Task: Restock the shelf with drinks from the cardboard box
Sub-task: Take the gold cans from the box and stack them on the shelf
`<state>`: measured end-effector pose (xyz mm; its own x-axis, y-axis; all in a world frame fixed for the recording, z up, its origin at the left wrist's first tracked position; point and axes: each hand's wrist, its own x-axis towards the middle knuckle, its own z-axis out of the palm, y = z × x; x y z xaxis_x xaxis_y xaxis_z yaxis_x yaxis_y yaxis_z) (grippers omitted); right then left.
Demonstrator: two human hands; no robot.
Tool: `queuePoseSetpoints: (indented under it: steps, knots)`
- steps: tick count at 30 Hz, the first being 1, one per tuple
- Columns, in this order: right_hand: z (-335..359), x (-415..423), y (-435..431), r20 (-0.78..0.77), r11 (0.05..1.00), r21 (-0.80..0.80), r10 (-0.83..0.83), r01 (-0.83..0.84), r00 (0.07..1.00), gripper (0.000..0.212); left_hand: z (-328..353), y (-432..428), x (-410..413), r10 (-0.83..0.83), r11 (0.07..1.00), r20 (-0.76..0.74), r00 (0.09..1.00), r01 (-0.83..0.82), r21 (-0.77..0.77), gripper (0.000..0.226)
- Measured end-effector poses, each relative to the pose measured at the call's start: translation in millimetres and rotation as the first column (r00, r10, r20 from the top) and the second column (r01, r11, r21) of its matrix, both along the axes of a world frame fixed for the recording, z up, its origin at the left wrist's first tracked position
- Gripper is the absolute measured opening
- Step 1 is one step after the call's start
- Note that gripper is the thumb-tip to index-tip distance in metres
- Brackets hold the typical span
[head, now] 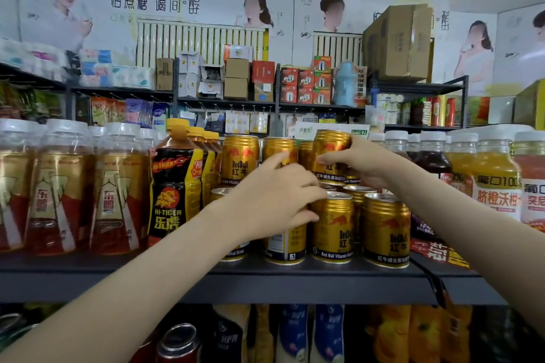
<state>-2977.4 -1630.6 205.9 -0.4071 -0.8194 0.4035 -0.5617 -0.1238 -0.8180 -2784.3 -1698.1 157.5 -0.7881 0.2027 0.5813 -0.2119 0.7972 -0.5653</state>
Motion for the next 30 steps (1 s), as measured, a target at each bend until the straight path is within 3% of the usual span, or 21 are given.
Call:
queuePoseSetpoints:
  steps: [3,6,9,16,23,26,30]
  knots:
    - [-0.5,-2.2,-5.1,-0.043,0.999,0.053,0.011,-0.009,0.999,0.045,-5.8,-7.2,0.1,-0.002,0.996,0.087,0.996,-0.006,0.092,0.047]
    - [-0.8,-5.6,-7.1,-0.041,0.993,0.116,0.023,-0.018,0.999,0.06,-10.8,-12.0,3.8,-0.049,0.987,0.058,0.997,0.04,0.159,0.046]
    - [-1.6,-4.3,-6.3,-0.145,0.982,0.178,-0.042,0.068,0.989,0.064,-20.0,-20.6,6.1,-0.042,0.983,-0.004,0.999,0.042,0.18,0.052]
    - [-8.0,2.0,-3.5,-0.354,0.969,0.089,-0.187,0.232,0.916,0.1,-39.2,-23.9,7.5,-0.006,0.986,-0.083,0.997,0.02,0.165,0.064]
    - [-21.7,21.0,16.3,-0.725,0.914,-0.135,-0.354,0.382,0.591,0.08,-49.1,-19.2,2.2,0.031,0.987,-0.18,0.983,-0.002,0.162,0.058]
    - [-32.4,37.4,34.2,-0.789,0.89,-0.232,-0.408,0.393,0.459,0.066,-55.4,-15.2,-0.8,0.038,0.982,-0.232,0.972,0.007,0.188,0.055]
    - [-59.6,61.8,55.0,-0.816,0.887,-0.308,-0.433,0.345,0.383,0.047,-67.2,-7.1,-3.3,0.005,0.967,-0.302,0.953,0.073,0.243,0.05]
